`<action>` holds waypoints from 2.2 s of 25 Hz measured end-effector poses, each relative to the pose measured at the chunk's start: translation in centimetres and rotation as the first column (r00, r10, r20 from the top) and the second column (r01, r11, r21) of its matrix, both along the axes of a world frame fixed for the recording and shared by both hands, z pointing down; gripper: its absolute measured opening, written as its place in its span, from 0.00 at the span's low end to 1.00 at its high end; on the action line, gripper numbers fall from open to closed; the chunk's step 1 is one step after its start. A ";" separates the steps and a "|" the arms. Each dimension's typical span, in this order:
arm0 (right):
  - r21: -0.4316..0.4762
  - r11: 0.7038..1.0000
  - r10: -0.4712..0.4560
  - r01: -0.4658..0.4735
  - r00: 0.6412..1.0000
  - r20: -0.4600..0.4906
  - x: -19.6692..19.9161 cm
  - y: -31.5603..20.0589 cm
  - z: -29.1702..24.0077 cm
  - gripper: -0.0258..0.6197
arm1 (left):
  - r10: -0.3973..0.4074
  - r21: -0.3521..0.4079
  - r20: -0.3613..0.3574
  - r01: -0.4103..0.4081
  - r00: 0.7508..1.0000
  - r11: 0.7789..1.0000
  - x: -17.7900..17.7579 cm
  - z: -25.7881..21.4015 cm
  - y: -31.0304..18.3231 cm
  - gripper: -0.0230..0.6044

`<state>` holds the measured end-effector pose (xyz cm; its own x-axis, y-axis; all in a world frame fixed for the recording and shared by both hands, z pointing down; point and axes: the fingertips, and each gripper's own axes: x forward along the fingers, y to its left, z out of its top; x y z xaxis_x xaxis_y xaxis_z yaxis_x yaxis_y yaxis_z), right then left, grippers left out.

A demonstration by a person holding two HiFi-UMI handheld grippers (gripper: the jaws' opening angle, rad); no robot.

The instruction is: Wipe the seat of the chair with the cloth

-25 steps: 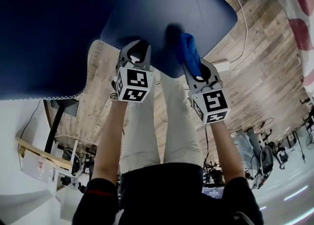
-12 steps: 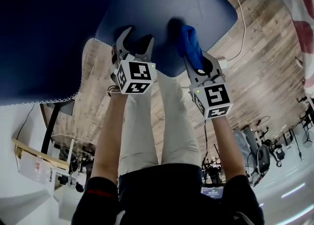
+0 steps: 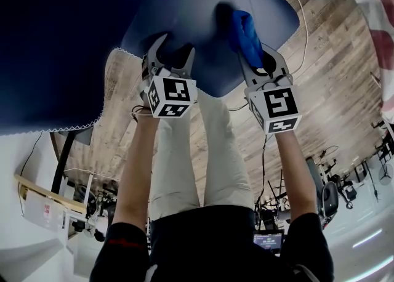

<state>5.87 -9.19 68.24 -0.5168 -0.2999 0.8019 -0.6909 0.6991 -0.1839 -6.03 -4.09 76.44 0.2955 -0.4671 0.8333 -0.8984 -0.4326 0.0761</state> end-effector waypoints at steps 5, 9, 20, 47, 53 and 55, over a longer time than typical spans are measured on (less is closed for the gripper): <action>0.028 0.999 0.020 -0.021 1.000 0.023 -2.1 -3.2 0.2 0.14 | 0.003 0.001 -0.006 -0.003 1.000 1.000 -0.1 0.1 0.0 0.48; 0.050 0.998 0.040 -0.042 0.998 0.039 -4.2 -6.1 0.6 0.14 | 0.002 0.004 -0.014 -0.002 1.000 1.000 -0.1 0.1 0.0 0.48; 0.114 0.993 0.023 -0.028 0.999 0.040 -8.3 -13.8 1.2 0.14 | 0.000 0.011 -0.030 0.001 1.000 1.000 -0.3 0.1 0.1 0.48; 0.147 0.988 -0.045 0.053 0.998 -0.053 -8.9 -13.6 5.1 0.14 | -0.006 0.027 -0.034 0.007 0.999 1.000 -0.1 0.2 0.0 0.48; 0.157 0.987 -0.002 0.016 0.996 -0.088 -5.9 -13.5 5.4 0.14 | -0.006 0.031 -0.036 0.007 0.999 0.999 -0.1 0.3 0.0 0.48; 0.148 0.989 0.029 -0.015 0.996 -0.088 -4.5 -13.4 5.6 0.14 | -0.006 0.034 -0.034 0.007 0.999 0.999 -0.3 0.3 0.0 0.48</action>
<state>1.41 -22.57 73.86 -0.4367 -0.4288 0.7909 -0.7156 0.6984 -0.0164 -6.29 -4.10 76.71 0.3204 -0.4968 0.8066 -0.8983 -0.4297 0.0922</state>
